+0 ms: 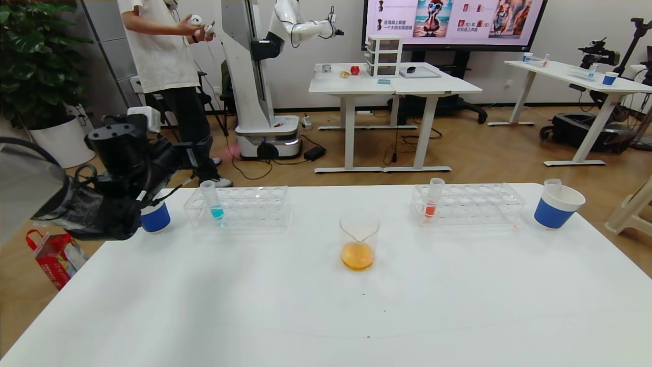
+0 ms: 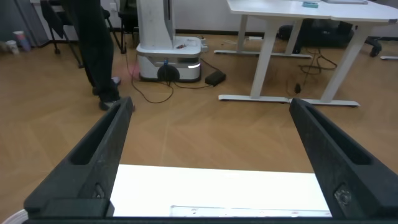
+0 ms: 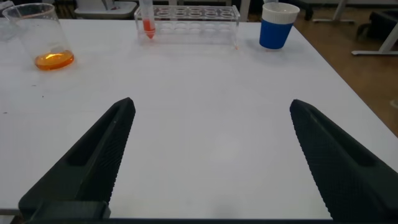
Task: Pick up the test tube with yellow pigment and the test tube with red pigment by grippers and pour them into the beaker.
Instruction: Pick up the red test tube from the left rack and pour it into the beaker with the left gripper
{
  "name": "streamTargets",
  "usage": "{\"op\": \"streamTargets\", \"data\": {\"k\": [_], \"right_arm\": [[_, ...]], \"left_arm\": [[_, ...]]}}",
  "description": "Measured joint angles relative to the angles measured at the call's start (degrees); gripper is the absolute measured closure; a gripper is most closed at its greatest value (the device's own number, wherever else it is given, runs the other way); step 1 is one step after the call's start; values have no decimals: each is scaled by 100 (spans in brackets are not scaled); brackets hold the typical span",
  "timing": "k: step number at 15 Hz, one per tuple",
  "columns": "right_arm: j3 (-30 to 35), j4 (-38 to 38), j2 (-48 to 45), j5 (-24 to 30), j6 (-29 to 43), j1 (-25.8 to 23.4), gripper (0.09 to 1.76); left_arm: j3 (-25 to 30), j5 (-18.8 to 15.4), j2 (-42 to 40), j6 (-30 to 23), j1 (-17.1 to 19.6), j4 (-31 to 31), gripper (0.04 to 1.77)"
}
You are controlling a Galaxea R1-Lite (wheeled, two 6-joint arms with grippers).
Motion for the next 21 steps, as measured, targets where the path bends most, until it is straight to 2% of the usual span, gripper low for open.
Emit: {"op": "streamTargets", "data": {"k": [2,4,7,11,16,21], "right_arm": [[0,0,0,1,0,0,11],[0,0,0,0,0,0,11],[0,2,0,0,0,0,11],[0,2,0,0,0,0,11],[0,2,0,0,0,0,11],[0,2,0,0,0,0,11]], "left_arm": [[-166,256,-91,30,-468,157,6],[-218,345,-193,66,-752,212,6],[-222,378,-521,174,-967,369,6],[-73,391,-1348,266,-1063,638,6],[947,372,-2925,635,-1072,720,6],[2381,339,-4901,1011,-1058,1090,6]]}}
